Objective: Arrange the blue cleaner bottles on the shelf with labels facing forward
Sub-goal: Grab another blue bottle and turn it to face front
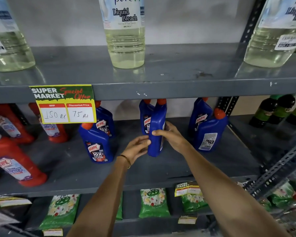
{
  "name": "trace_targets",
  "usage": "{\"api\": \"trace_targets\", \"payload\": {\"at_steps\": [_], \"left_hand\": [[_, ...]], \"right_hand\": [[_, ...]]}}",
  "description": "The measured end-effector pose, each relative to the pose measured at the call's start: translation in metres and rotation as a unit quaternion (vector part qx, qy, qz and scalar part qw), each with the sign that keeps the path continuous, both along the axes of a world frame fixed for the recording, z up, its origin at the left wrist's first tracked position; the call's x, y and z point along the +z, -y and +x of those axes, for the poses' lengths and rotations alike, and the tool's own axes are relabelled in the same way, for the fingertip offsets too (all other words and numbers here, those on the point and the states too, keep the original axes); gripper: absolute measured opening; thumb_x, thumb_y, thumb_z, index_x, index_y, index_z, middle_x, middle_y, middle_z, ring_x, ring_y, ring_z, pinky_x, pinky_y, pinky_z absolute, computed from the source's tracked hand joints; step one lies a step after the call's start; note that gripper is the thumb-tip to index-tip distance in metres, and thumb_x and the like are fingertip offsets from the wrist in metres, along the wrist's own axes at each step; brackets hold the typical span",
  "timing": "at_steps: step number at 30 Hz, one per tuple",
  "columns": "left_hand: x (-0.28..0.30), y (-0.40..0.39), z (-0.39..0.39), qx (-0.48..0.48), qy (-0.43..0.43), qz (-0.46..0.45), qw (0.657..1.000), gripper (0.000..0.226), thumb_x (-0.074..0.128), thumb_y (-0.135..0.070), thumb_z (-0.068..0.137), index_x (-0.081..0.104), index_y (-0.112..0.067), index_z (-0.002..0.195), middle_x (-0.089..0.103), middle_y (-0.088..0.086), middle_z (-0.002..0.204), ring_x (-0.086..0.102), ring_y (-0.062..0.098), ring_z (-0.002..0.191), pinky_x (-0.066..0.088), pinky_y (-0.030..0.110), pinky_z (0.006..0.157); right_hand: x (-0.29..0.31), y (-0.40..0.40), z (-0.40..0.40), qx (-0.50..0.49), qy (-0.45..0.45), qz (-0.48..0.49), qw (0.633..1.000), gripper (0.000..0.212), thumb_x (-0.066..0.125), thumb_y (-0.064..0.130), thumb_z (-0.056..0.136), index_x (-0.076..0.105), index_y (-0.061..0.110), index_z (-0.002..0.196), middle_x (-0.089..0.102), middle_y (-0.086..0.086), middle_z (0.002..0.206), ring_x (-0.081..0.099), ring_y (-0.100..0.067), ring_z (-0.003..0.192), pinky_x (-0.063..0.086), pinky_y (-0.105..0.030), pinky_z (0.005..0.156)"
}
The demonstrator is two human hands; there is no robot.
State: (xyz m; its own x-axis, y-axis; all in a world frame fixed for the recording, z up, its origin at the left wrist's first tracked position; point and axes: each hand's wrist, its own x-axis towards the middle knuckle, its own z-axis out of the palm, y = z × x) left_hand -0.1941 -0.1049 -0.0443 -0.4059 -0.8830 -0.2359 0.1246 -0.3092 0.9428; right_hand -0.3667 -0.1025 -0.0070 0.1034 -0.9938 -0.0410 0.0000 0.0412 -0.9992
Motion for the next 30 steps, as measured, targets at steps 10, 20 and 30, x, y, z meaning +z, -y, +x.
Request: {"api": "trace_targets", "payload": {"at_steps": [10, 20, 30], "left_hand": [[-0.015, 0.006, -0.008, -0.087, -0.128, 0.065, 0.986, 0.042, 0.069, -0.023, 0.075, 0.059, -0.015, 0.115, 0.071, 0.005, 0.1, 0.068, 0.019, 0.088, 0.059, 0.03, 0.081], [-0.023, 0.009, -0.021, 0.115, 0.099, 0.006, 0.988, 0.052, 0.082, -0.002, 0.061, 0.05, -0.011, 0.101, 0.062, 0.008, 0.105, 0.062, 0.024, 0.093, 0.055, 0.032, 0.074], [-0.024, 0.004, -0.025, 0.151, 0.296, -0.097, 0.938, 0.058, 0.087, -0.015, 0.055, 0.045, -0.012, 0.094, 0.058, 0.003, 0.098, 0.056, 0.019, 0.087, 0.049, 0.033, 0.08]], "right_hand": [[0.006, -0.004, -0.006, 0.072, 0.079, 0.02, 0.994, 0.035, 0.067, 0.016, 0.071, 0.065, 0.016, 0.105, 0.066, -0.004, 0.101, 0.059, -0.021, 0.1, 0.046, -0.04, 0.096], [-0.007, -0.006, -0.02, 0.015, -0.004, 0.007, 1.0, 0.041, 0.066, 0.004, 0.079, 0.058, 0.014, 0.118, 0.065, -0.008, 0.112, 0.061, -0.024, 0.109, 0.053, -0.035, 0.091], [-0.017, 0.001, -0.021, 0.012, -0.048, 0.015, 0.999, 0.053, 0.064, -0.004, 0.078, 0.052, 0.011, 0.127, 0.063, -0.009, 0.117, 0.061, -0.02, 0.11, 0.054, -0.028, 0.086]]}}
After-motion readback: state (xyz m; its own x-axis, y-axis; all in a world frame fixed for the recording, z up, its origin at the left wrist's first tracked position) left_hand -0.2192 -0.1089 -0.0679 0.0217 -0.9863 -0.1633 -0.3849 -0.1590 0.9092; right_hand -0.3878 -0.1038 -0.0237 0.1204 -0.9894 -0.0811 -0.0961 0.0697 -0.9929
